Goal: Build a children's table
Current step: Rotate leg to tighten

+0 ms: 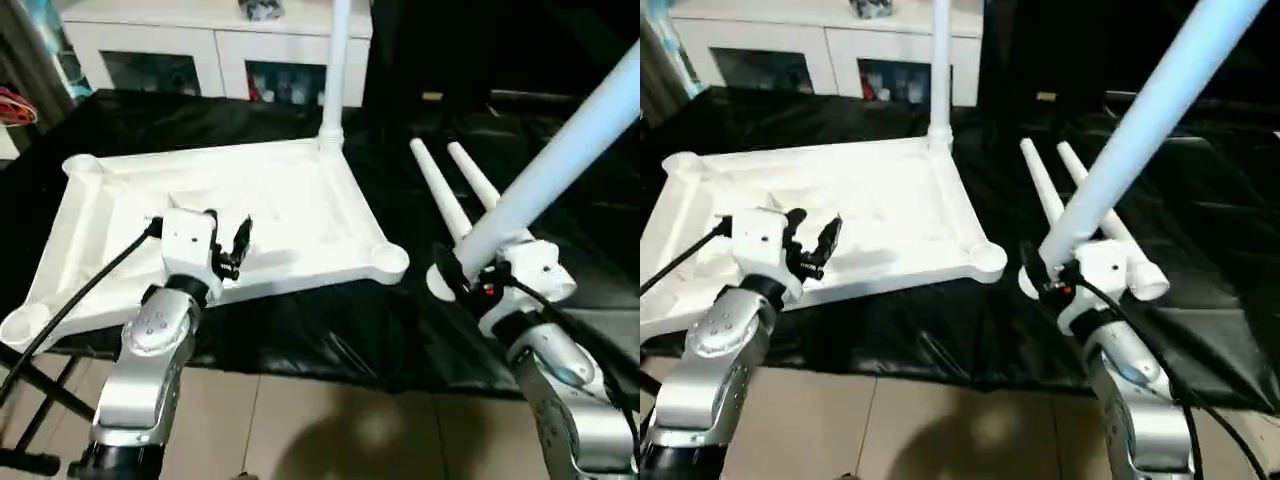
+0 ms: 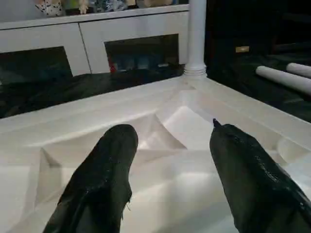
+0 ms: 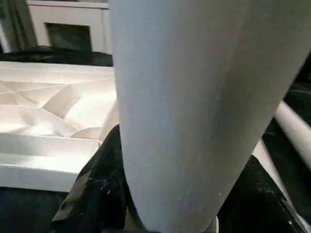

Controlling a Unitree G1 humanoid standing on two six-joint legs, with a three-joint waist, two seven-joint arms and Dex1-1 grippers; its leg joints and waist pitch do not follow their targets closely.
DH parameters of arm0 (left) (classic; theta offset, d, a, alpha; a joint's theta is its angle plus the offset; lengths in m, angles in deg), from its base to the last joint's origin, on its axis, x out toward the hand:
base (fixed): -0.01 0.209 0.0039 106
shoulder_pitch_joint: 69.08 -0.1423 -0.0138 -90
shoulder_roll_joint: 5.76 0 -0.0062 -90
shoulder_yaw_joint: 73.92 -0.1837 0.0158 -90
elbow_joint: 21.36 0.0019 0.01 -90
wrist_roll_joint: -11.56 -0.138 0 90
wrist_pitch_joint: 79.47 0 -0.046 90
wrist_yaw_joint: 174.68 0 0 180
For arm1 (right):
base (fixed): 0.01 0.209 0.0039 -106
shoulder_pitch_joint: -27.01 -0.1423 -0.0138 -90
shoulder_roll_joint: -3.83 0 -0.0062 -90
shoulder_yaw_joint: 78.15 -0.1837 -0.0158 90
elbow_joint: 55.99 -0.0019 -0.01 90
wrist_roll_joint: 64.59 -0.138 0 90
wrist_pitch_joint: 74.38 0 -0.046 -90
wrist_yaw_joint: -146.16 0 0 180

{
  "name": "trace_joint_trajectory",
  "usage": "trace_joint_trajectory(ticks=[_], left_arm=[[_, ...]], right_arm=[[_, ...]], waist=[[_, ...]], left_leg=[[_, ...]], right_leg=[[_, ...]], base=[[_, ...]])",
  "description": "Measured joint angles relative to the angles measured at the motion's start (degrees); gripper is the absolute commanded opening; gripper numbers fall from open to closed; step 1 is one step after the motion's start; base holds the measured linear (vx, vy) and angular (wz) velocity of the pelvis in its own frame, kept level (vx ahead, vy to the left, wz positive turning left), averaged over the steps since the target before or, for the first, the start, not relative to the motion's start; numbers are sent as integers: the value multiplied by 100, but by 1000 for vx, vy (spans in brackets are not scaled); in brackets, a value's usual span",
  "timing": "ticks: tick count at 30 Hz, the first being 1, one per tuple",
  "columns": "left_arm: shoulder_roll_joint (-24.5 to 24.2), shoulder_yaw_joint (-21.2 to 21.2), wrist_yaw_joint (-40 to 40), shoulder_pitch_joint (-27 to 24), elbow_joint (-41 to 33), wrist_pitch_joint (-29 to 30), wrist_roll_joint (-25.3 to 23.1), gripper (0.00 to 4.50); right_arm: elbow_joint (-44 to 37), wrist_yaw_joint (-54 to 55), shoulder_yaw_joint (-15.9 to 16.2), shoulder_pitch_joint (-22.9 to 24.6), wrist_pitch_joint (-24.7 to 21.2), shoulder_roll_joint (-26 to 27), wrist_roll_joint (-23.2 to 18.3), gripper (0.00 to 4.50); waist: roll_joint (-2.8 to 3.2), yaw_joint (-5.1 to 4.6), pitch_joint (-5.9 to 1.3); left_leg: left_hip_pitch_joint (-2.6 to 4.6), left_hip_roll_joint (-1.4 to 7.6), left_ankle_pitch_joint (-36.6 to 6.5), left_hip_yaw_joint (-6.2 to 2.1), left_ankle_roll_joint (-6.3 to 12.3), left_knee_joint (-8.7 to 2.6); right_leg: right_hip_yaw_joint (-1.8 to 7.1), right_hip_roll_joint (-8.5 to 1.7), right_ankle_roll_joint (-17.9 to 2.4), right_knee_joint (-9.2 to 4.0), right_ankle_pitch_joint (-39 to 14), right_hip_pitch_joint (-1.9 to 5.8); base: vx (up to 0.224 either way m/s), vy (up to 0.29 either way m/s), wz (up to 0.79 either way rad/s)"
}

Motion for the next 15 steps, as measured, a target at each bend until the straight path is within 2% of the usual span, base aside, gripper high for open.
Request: trace_joint_trajectory(ticks=[6,7,9,10,11,12,13,14,15], left_arm=[[23,-13,47,126,109,-98,0,287],[42,-18,48,123,147,-116,-2,287],[43,-17,47,79,229,-118,-7,287],[50,-13,47,65,235,-118,-1,287],[53,15,46,49,236,-117,0,287],[75,-6,52,58,216,-113,7,287],[137,-81,64,85,195,-114,15,287],[217,-214,91,67,182,-115,17,287],[229,-256,101,28,160,-115,17,287]], right_arm=[[184,-4,43,-39,5,13,0,191],[193,-3,44,-38,5,13,0,191],[212,1,60,-41,5,51,-1,191],[211,4,67,-51,2,81,-7,191],[205,4,72,-49,1,108,-19,191],[158,7,45,16,0,79,-50,191],[157,10,6,72,-7,28,-60,191],[170,12,-55,135,-12,-22,-59,191],[180,5,-48,148,-12,-44,-53,191]], waist=[[1,-3,-26],[16,-11,-34],[6,-18,-34],[-33,-9,-26],[-60,-18,-27],[-62,12,-48],[-52,12,-45],[6,28,-74],[16,30,-80]], left_leg=[[-69,-3,-139,-26,85,85],[-48,5,-174,-21,74,108],[49,7,-254,39,26,152],[143,24,-346,157,-31,194],[218,29,-388,240,-64,212],[113,-6,-438,192,11,318],[52,-5,-503,69,149,451],[-121,-7,-522,-123,240,677],[-229,-5,-513,-202,236,684]], right_leg=[[-17,1,-2,12,-120,9],[-7,5,-7,30,-144,-12],[45,-11,-164,228,-268,-79],[113,-30,-299,439,-378,-155],[186,-31,-317,530,-454,-175],[245,-8,-1,489,-453,-82],[250,37,-11,486,-462,-62],[248,110,-13,438,-463,0],[236,171,-13,403,-462,55]], base=[[87,4,3],[85,12,3],[79,-4,-15],[73,-13,-22],[53,-28,-38],[48,-9,-24],[48,-9,-24],[61,2,0],[62,5,-7]])
